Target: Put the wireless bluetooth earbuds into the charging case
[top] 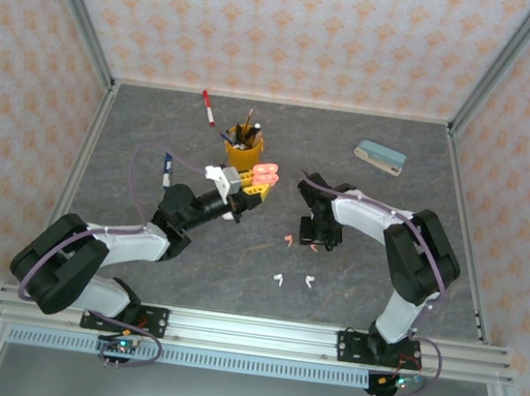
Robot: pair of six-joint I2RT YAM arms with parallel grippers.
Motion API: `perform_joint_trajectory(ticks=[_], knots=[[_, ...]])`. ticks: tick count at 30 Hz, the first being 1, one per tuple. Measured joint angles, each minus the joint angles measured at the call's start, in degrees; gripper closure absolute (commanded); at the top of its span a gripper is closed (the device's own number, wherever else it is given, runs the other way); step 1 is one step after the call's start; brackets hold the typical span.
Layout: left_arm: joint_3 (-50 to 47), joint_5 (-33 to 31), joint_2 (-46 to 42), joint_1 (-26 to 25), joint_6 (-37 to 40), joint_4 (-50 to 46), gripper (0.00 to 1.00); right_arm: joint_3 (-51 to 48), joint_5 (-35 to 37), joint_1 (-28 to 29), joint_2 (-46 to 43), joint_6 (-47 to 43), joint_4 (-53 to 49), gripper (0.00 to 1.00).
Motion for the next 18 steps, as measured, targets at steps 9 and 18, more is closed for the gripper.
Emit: perform_joint_trajectory(ticks=[9, 18], knots=[[0.2, 0.0, 0.0, 0.0, 0.0, -0.4, 1.00, 0.0, -0.2, -0.2, 0.0, 0.2, 0.3, 0.65], [0.2, 0.0, 0.0, 0.0, 0.0, -0.4, 1.00, 0.0, -0.6, -0.4, -0.2, 0.8, 0.4, 0.71]])
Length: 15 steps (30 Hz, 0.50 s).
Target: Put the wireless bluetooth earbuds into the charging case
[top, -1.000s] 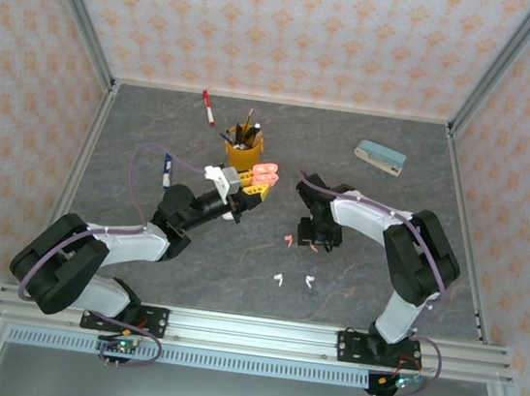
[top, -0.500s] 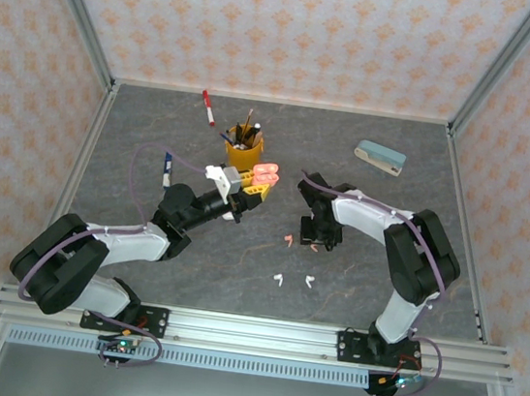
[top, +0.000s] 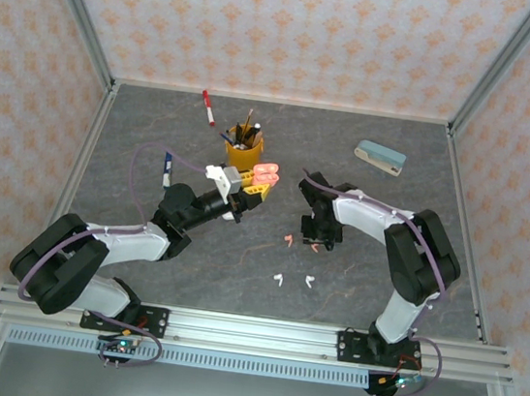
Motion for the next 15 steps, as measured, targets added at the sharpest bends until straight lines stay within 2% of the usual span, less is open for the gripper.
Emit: perform_joint_trajectory(ticks=[15], knots=[[0.3, 0.0, 0.3, 0.0, 0.0, -0.1, 1.00, 0.0, -0.5, 0.0, -1.7, 1.5, 2.1, 0.72]])
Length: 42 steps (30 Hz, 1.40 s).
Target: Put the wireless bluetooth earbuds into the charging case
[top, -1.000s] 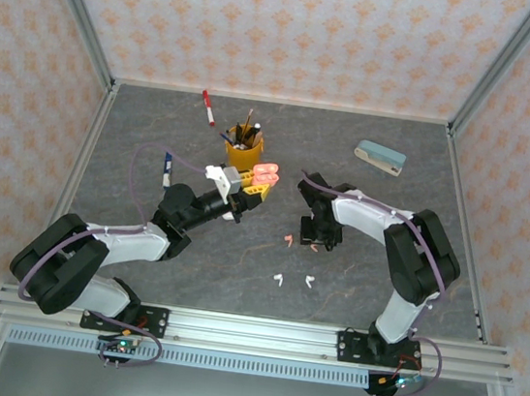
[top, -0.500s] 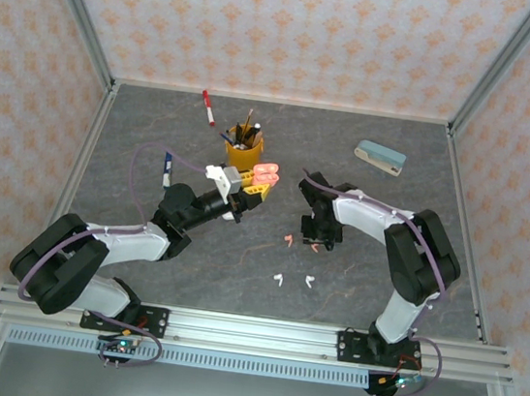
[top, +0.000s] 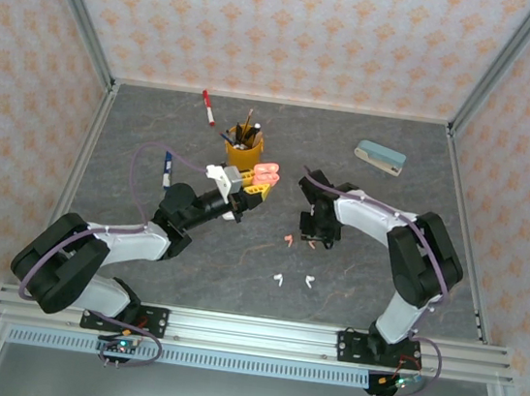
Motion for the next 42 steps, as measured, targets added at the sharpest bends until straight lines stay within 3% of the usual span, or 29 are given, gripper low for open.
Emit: perform_joint_trajectory(ticks=[12, 26, 34, 42], knots=[[0.6, 0.2, 0.0, 0.0, 0.0, -2.0, 1.00, 2.3, -0.4, -1.7, -11.7, 1.7, 0.0, 0.71], [2.7, 0.5, 1.2, 0.0, 0.1, -2.5, 1.00, 17.1, -2.3, -2.4, -21.3, 2.4, 2.5, 0.70], [5.5, -0.3, 2.8, -0.2, 1.4, -2.6, 1.00, 18.1, -5.1, -2.4, -25.1, 5.5, 10.8, 0.70], [9.9, -6.2, 5.2, -2.6, 5.3, -2.5, 1.00, 16.6, -8.4, -2.4, -25.8, 9.9, 21.2, 0.70]])
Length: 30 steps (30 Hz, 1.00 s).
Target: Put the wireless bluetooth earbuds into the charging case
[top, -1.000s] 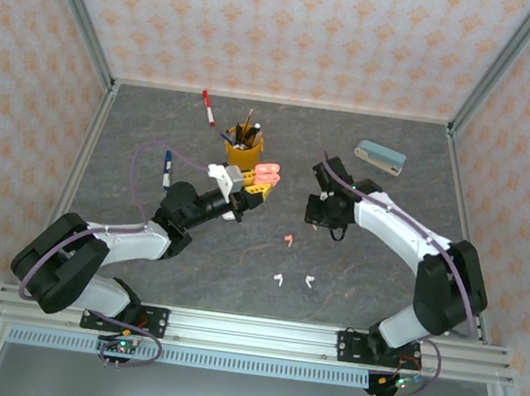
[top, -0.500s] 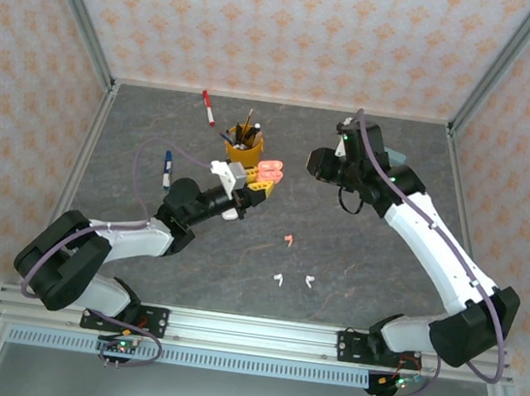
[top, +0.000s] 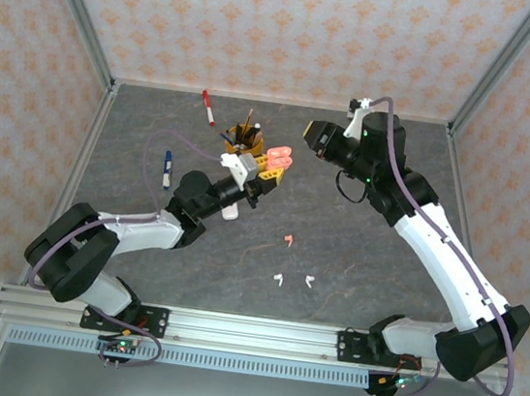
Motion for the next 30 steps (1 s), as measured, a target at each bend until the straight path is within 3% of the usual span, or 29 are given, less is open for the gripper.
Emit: perform_joint_trajectory(ticks=[15, 30], knots=[[5.7, -11.7, 6.4, -2.3, 4.1, 3.1, 1.00, -4.4, -3.0, 0.2, 0.8, 6.1, 12.7, 0.70], [7.8, -13.4, 7.0, -2.3, 4.3, 4.4, 1.00, -7.0, -3.2, 3.6, 3.0, 8.1, 18.9, 0.70]])
